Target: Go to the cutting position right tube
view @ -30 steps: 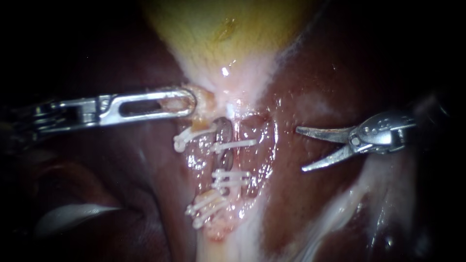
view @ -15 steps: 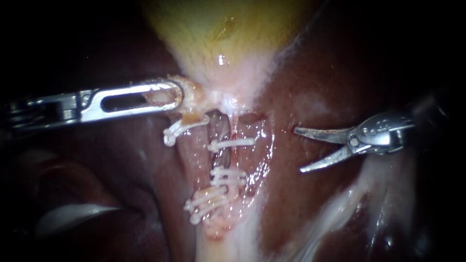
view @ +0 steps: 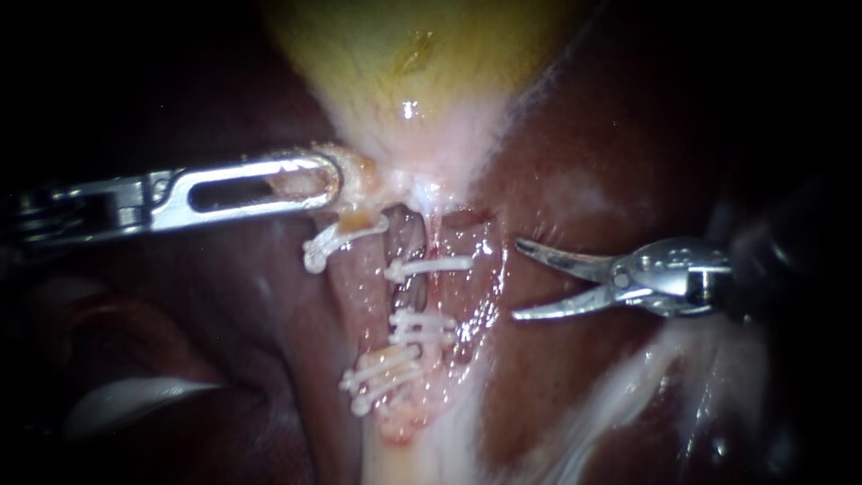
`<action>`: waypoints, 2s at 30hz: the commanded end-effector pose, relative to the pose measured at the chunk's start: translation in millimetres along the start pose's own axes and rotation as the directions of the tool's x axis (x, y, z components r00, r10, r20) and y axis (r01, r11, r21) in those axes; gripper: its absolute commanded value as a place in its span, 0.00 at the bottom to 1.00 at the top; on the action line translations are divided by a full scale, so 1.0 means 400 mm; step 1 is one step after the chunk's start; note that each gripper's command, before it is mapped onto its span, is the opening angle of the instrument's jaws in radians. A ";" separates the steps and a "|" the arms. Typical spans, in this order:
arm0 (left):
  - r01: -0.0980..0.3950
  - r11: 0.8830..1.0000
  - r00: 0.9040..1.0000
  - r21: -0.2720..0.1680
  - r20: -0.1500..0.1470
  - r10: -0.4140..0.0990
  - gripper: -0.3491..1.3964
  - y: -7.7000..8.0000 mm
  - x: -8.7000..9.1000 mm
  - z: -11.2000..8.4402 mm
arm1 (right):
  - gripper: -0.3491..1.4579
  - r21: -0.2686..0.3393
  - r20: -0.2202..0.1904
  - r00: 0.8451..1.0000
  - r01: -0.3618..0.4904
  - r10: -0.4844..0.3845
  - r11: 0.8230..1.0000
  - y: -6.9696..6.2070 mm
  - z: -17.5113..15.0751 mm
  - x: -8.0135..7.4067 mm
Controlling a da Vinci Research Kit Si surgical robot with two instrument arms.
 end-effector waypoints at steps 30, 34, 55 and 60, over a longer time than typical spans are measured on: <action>-0.001 1.000 1.000 -0.002 0.002 0.001 0.00 -0.0002 0.0007 0.0008 | 0.99 0.143 0.198 0.888 -0.444 0.414 0.884 0.0038 0.0099 0.0003; -0.001 1.000 1.000 -0.002 0.002 0.001 0.00 -0.0002 0.0007 0.0008 | 0.99 0.140 0.199 0.884 -0.453 0.423 0.881 0.0053 0.0111 -0.0004; -0.001 1.000 1.000 -0.002 0.002 0.001 0.00 0.0000 0.0008 0.0009 | 0.99 0.195 0.168 0.885 -0.462 0.434 0.865 0.0089 0.0212 -0.0011; -0.001 1.000 1.000 -0.002 0.002 0.001 0.00 0.0002 0.0008 0.0009 | 0.99 0.257 0.135 0.889 -0.457 0.437 0.851 0.0090 0.0228 -0.0002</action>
